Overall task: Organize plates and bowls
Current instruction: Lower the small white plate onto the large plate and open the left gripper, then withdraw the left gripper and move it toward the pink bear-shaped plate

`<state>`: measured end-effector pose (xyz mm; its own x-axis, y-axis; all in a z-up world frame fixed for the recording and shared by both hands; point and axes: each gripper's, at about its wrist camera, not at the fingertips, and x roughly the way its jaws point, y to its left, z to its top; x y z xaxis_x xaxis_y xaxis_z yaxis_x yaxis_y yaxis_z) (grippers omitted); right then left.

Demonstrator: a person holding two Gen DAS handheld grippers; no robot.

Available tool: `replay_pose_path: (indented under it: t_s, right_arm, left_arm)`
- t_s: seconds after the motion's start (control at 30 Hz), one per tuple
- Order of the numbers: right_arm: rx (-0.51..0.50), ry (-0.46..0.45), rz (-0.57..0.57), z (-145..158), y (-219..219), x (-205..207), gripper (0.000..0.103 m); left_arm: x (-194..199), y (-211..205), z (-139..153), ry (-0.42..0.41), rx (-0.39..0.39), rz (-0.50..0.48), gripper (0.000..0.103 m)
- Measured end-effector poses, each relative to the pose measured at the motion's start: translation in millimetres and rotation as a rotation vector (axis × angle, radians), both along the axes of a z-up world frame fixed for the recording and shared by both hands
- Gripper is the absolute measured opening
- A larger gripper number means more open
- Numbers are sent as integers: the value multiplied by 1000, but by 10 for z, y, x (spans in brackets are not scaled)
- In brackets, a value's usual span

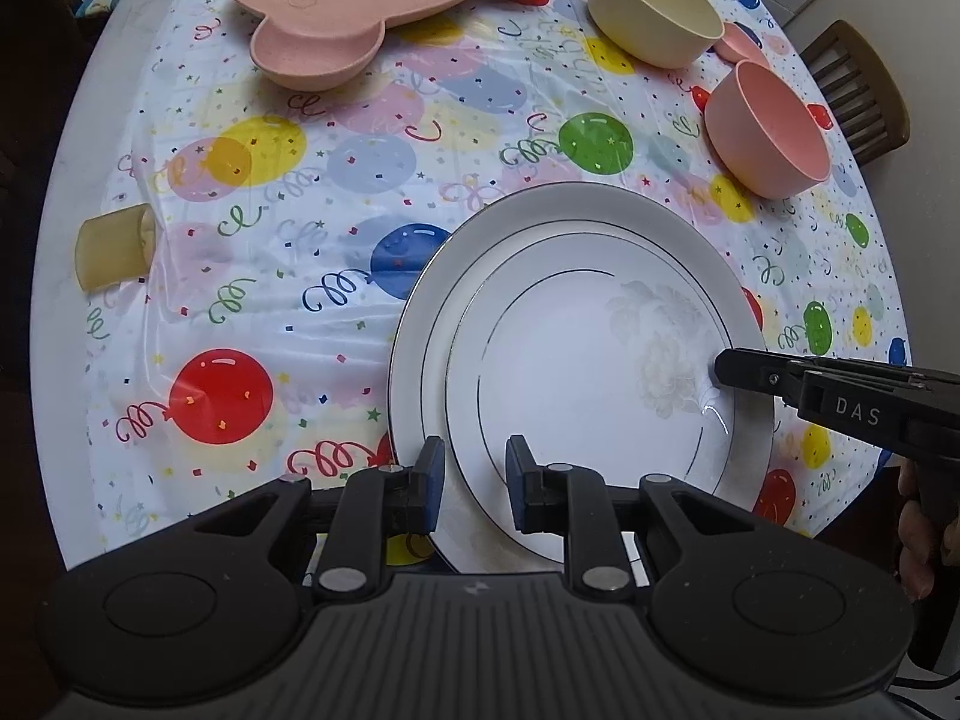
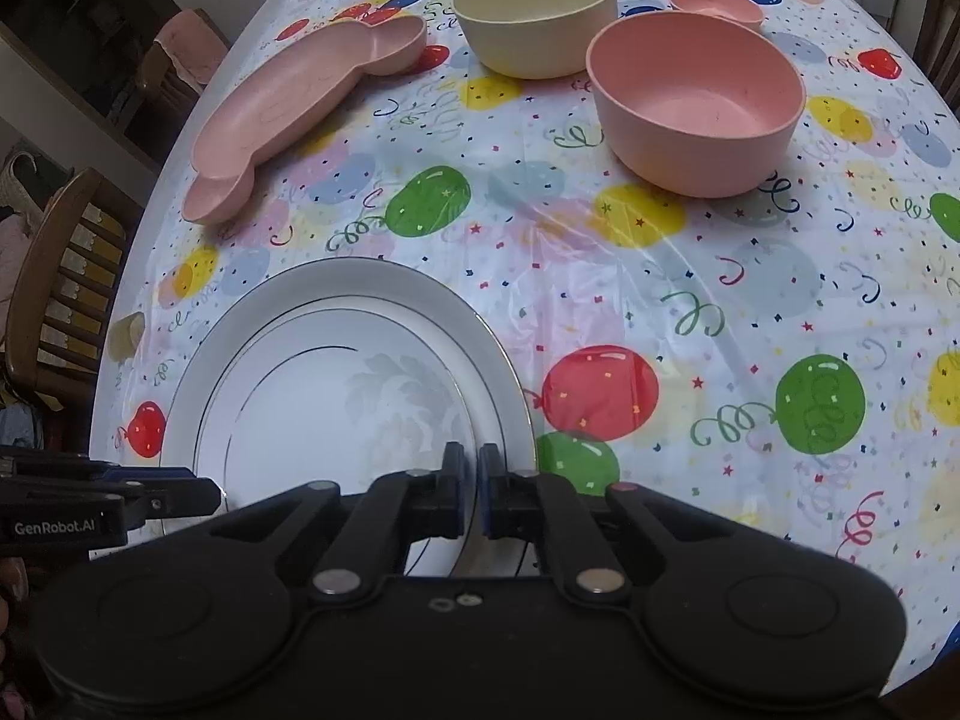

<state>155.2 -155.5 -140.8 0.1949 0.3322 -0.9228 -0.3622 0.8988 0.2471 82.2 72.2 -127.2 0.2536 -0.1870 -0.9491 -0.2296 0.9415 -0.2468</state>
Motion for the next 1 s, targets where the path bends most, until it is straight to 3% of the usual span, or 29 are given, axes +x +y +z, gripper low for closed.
replay_pose_path:
  t_s: [0.17,0.33,0.57,0.77,0.9,1.0]
  right_arm:
    - [-4,-15,12,101,26,-25,17]
    - [7,-59,33,331,82,-92,21]
    - [34,-144,74,693,221,-215,41]
    - [51,-218,102,944,343,-212,64]
    - [54,-267,120,1091,418,-133,72]
    - [55,-297,144,1169,491,-44,79]
  left_arm:
    - [-65,23,155,-39,1,3,21]
    - [-114,5,373,-100,37,-4,21]
    - [-133,6,687,-188,95,1,22]
    - [-43,11,910,-246,135,27,30]
    - [47,49,1014,-284,160,64,50]
    - [141,74,1068,-306,189,85,52]
